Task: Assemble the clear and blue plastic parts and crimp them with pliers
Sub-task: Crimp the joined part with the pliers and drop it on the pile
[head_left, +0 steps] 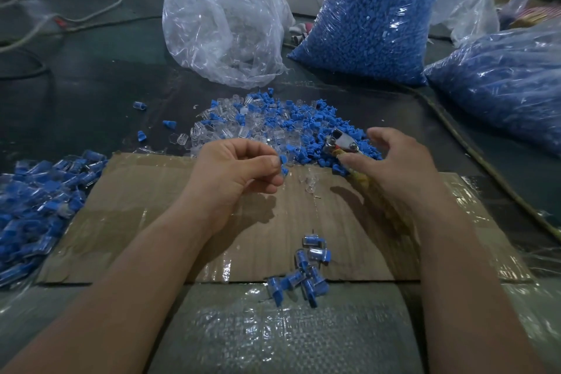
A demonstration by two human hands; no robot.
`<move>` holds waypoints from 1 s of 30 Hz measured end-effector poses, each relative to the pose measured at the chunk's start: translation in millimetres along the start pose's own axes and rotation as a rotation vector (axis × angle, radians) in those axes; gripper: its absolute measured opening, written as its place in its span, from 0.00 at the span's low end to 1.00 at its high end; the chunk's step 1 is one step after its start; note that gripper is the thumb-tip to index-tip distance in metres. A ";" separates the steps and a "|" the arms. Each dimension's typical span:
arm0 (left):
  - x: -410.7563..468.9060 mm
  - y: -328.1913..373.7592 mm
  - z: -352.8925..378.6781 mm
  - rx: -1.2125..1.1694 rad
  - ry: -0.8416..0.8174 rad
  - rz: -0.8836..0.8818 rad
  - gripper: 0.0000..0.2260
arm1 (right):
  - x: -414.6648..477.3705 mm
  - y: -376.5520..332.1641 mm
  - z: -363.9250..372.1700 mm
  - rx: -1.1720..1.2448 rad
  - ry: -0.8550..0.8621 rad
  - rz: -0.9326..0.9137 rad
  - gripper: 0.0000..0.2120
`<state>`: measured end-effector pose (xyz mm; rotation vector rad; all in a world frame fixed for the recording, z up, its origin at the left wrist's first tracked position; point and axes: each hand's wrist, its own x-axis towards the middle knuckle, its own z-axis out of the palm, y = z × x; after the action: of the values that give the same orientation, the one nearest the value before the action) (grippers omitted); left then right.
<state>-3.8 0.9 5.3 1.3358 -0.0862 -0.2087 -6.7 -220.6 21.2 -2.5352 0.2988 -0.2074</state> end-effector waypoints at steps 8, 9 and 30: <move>-1.4 1.7 -1.1 0.016 0.002 -0.005 0.07 | 4.8 12.6 -2.2 -0.349 -0.287 0.188 0.47; -2.1 2.2 -1.0 0.013 0.001 -0.002 0.08 | 5.0 12.3 -1.9 -0.352 -0.266 0.191 0.45; 1.8 -1.7 -4.0 0.038 0.090 0.178 0.03 | -15.5 -18.8 14.4 -0.067 0.182 -0.382 0.14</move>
<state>-1.5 4.0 2.6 1.3649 -0.1328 0.0038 -15.5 -193.8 18.6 -2.6243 -0.1161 -0.5847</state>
